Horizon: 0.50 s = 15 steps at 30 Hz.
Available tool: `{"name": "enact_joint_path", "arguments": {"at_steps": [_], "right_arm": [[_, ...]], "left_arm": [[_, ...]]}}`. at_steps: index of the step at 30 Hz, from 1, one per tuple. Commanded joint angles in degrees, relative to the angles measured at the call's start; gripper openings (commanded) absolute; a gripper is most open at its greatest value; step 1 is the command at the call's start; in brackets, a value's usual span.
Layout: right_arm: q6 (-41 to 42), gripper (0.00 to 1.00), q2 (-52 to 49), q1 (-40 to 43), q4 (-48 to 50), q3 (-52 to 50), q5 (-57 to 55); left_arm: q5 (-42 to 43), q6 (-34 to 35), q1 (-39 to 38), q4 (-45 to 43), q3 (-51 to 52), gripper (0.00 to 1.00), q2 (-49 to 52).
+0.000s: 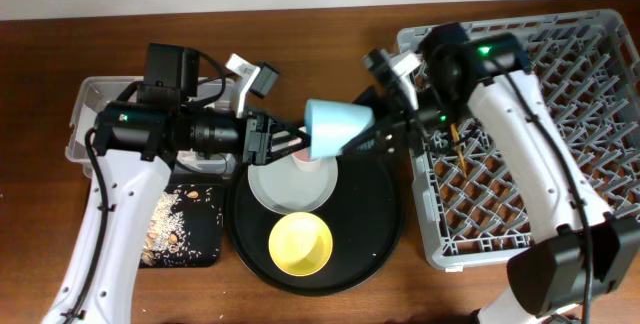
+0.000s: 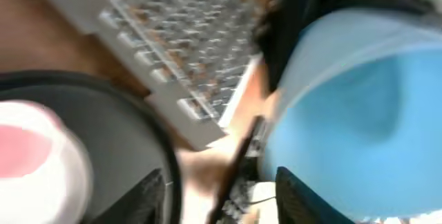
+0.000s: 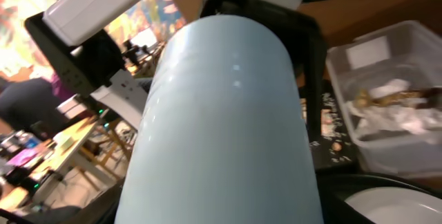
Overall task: Sort waste into correct bins and load items into the dishwasher rack
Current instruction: 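Pass the blue cup from the left gripper to the right gripper, then carry the blue cup with the right gripper and set it in the rack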
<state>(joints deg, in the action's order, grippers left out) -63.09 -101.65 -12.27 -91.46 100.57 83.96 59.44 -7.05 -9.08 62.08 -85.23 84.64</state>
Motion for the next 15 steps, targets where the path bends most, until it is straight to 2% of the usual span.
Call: {"name": "enact_joint_path", "arguments": {"at_steps": [1,4,6,9,11,15], "right_arm": [[-0.90,0.58,0.46,0.90,-0.07,1.03,4.79],[-0.61,0.57,0.46,1.60,-0.07,1.03,3.19],[1.62,0.55,0.46,2.95,0.04,1.03,-1.36],[9.55,0.55,0.44,7.21,1.49,1.03,-9.14],[17.70,0.53,0.44,10.67,4.11,1.03,-12.55],[43.43,0.50,0.44,18.27,13.60,1.03,-28.57]], "left_arm": [[-10.75,0.11,1.62,0.11,0.81,0.57,0.00],[-13.70,0.35,3.02,-0.63,0.81,0.60,0.00],[-20.92,4.66,4.15,-0.70,0.81,0.61,0.00],[-27.45,8.15,5.62,0.63,0.81,0.61,0.00],[-27.78,8.13,5.88,1.22,0.81,0.61,0.00],[-27.78,8.15,5.70,1.33,0.81,0.61,0.00]]}}
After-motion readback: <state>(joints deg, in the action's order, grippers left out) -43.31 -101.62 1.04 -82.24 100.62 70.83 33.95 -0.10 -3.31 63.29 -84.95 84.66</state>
